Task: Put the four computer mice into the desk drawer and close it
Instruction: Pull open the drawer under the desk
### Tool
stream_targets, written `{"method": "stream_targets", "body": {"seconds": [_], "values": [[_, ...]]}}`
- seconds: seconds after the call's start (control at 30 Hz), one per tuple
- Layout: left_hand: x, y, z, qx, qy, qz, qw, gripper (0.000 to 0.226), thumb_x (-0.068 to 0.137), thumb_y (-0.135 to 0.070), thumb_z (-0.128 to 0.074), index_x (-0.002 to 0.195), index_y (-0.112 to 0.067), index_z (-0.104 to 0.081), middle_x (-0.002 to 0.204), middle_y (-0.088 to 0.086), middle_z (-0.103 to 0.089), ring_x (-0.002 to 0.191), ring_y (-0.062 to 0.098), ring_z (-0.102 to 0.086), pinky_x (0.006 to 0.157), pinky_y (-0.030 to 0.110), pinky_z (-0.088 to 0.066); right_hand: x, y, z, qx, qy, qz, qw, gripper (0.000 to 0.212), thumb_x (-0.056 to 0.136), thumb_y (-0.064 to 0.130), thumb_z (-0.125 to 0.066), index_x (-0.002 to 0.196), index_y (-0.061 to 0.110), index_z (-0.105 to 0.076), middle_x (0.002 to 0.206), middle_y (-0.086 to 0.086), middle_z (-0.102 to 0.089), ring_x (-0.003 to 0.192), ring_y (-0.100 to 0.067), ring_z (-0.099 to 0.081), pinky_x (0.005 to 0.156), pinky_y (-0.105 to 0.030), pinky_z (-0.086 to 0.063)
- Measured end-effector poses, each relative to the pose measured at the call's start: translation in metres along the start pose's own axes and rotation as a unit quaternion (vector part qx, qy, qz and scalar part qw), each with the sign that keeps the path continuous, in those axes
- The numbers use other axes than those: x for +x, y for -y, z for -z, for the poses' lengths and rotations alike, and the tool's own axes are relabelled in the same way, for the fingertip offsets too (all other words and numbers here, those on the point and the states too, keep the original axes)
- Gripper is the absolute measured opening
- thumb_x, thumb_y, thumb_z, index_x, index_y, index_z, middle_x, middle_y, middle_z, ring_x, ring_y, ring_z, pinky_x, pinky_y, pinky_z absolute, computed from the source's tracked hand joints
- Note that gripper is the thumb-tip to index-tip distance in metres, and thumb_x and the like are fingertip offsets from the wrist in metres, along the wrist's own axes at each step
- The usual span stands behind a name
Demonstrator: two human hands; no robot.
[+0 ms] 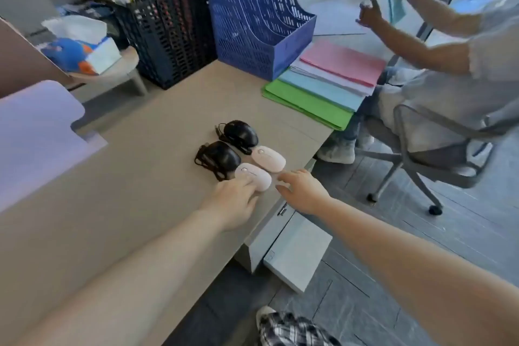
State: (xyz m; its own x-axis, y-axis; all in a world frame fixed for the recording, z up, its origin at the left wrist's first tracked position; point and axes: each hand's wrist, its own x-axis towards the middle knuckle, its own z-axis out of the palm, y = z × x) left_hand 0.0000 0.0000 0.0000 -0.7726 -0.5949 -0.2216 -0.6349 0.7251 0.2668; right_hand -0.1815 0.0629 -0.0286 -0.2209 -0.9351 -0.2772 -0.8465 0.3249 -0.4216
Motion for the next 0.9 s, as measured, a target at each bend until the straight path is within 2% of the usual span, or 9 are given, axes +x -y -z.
{"method": "stream_targets", "body": {"seconds": [0.07, 0.13, 0.27, 0.37, 0.47, 0.57, 0.63, 0.77, 0.9], "values": [[0.008, -0.002, -0.018, -0.008, 0.000, -0.018, 1.000, 0.034, 0.094, -0.029, -0.043, 0.123, -0.014, -0.052, 0.127, 0.008, -0.057, 0.112, 0.033, -0.054, 0.092, 0.046, -0.046, -0.001, -0.014, -0.014, -0.004, 0.011, -0.022, 1.000, 0.038, 0.098, 0.034, -0.041, 0.131, 0.019, -0.052, 0.127, -0.007, -0.061, 0.128, -0.032, -0.041, 0.101, -0.043, -0.043], [0.012, -0.006, -0.036, -0.013, 0.010, -0.032, 0.999, 0.034, 0.094, -0.030, -0.042, 0.120, -0.013, -0.054, 0.125, 0.007, -0.057, 0.114, 0.032, -0.055, 0.092, 0.045, -0.047, -0.002, -0.032, -0.034, 0.005, 0.025, -0.051, 0.998, 0.037, 0.097, 0.032, -0.041, 0.129, 0.020, -0.053, 0.122, -0.008, -0.063, 0.125, -0.032, -0.044, 0.096, -0.041, -0.046], [0.024, -0.007, -0.074, -0.059, -0.042, -0.084, 0.994, 0.059, 0.088, -0.037, -0.029, 0.128, -0.003, -0.055, 0.135, 0.014, -0.056, 0.125, 0.027, -0.053, 0.101, 0.042, -0.046, 0.009, -0.058, -0.071, 0.050, 0.045, -0.110, 0.992, 0.034, 0.094, 0.033, -0.044, 0.123, 0.021, -0.057, 0.113, -0.009, -0.066, 0.112, -0.030, -0.057, 0.087, -0.041, -0.053], [0.033, 0.000, -0.102, -0.058, -0.037, -0.080, 0.994, 0.048, 0.096, -0.025, -0.041, 0.142, -0.009, -0.038, 0.152, 0.007, -0.037, 0.140, 0.021, -0.034, 0.113, 0.035, -0.031, 0.022, -0.074, -0.097, 0.077, 0.063, -0.154, 0.983, 0.040, 0.095, 0.034, -0.045, 0.131, 0.017, -0.052, 0.125, -0.010, -0.062, 0.112, -0.029, -0.059, 0.092, -0.038, -0.051], [0.038, 0.007, -0.125, -0.030, -0.072, -0.102, 0.992, 0.054, 0.096, -0.025, -0.036, 0.147, -0.011, -0.026, 0.158, 0.004, -0.023, 0.146, 0.018, -0.020, 0.116, 0.035, -0.023, 0.037, -0.084, -0.121, 0.144, 0.059, -0.190, 0.969, 0.045, 0.096, 0.031, -0.045, 0.137, 0.013, -0.046, 0.135, -0.011, -0.055, 0.119, -0.030, -0.054, 0.096, -0.037, -0.047], [0.037, 0.007, -0.135, -0.016, -0.112, -0.101, 0.988, 0.059, 0.089, -0.025, -0.033, 0.146, -0.010, -0.028, 0.157, 0.005, -0.024, 0.146, 0.018, -0.021, 0.116, 0.036, -0.023, 0.052, -0.091, -0.147, 0.230, 0.029, -0.218, 0.948, 0.040, 0.096, 0.026, -0.044, 0.132, 0.010, -0.050, 0.129, -0.016, -0.059, 0.104, -0.027, -0.059, 0.090, -0.038, -0.049], [0.038, 0.006, -0.136, -0.013, -0.127, -0.096, 0.987, 0.060, 0.089, -0.024, -0.035, 0.147, -0.012, -0.028, 0.157, 0.003, -0.025, 0.145, 0.016, -0.021, 0.116, 0.033, -0.021, 0.059, -0.093, -0.161, 0.272, 0.012, -0.214, 0.938, 0.036, 0.095, 0.021, -0.043, 0.125, 0.004, -0.055, 0.126, -0.020, -0.061, 0.092, -0.021, -0.054, 0.083, -0.037, -0.047], [0.038, 0.006, -0.141, -0.010, -0.166, -0.078, 0.983, 0.053, 0.094, -0.017, -0.044, 0.146, -0.018, -0.032, 0.156, -0.002, -0.028, 0.142, 0.015, -0.028, 0.116, 0.032, -0.026, 0.067, -0.095, -0.184, 0.374, -0.022, -0.214, 0.902, 0.035, 0.095, 0.013, -0.042, 0.124, -0.001, -0.056, 0.126, -0.020, -0.062, 0.071, -0.015, -0.054, 0.062, -0.027, -0.046], [0.039, 0.007, -0.142, -0.014, -0.193, -0.065, 0.979, 0.050, 0.094, -0.014, -0.043, 0.143, -0.022, -0.038, 0.154, -0.003, -0.033, 0.141, 0.015, -0.032, 0.111, 0.039, -0.036, 0.072, -0.097, -0.198, 0.402, -0.088, -0.209, 0.887, 0.038, 0.098, 0.025, -0.031, 0.123, 0.009, -0.055, 0.119, -0.015, -0.062, 0.065, -0.006, -0.047, 0.061, -0.021, -0.045]]}}
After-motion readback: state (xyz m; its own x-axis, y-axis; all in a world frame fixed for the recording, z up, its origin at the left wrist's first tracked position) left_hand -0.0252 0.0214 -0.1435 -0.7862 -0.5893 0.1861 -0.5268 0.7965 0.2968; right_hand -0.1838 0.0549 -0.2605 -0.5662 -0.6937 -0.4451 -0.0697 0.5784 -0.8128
